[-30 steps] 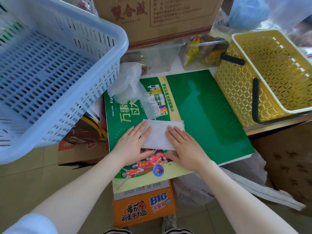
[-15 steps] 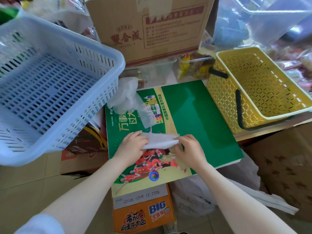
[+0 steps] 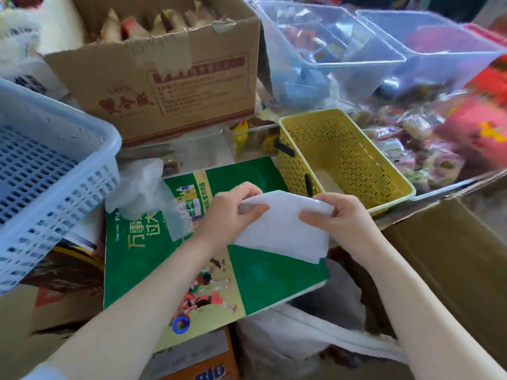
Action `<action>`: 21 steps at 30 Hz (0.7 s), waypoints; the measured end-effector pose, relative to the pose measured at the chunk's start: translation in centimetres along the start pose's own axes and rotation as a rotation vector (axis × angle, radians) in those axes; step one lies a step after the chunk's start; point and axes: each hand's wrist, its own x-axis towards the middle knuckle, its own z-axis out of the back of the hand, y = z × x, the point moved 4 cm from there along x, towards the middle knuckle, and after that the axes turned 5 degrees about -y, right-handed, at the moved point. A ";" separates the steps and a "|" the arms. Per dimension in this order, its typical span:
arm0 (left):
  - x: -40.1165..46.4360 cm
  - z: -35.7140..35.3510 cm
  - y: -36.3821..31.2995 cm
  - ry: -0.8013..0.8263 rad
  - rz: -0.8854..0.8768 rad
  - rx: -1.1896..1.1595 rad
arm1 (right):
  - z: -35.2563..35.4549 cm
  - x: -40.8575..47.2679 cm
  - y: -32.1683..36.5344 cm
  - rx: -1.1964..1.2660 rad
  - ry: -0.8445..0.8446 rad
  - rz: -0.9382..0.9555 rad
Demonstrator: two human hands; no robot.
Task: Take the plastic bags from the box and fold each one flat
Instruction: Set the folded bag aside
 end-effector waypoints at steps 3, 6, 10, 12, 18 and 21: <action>3.3 -1.8 -2.7 -0.080 -0.027 -0.063 | 4.8 2.5 -0.2 0.060 -0.143 -0.033; 6.4 -2.8 -3.3 -0.139 0.019 -0.112 | 8.7 5.3 -2.0 0.296 -0.298 -0.092; 8.7 -4.5 -0.3 0.023 0.148 0.007 | 10.6 9.0 -6.4 0.421 -0.424 -0.285; 9.1 -5.1 0.9 0.072 0.150 0.102 | 10.1 11.0 -8.3 0.415 -0.393 -0.433; 8.4 -6.6 3.3 0.159 0.182 0.206 | 8.1 14.7 -11.8 -0.173 -0.189 -0.735; 7.4 -6.8 4.4 0.206 0.210 0.254 | 7.8 14.5 -11.5 -0.494 -0.060 -0.705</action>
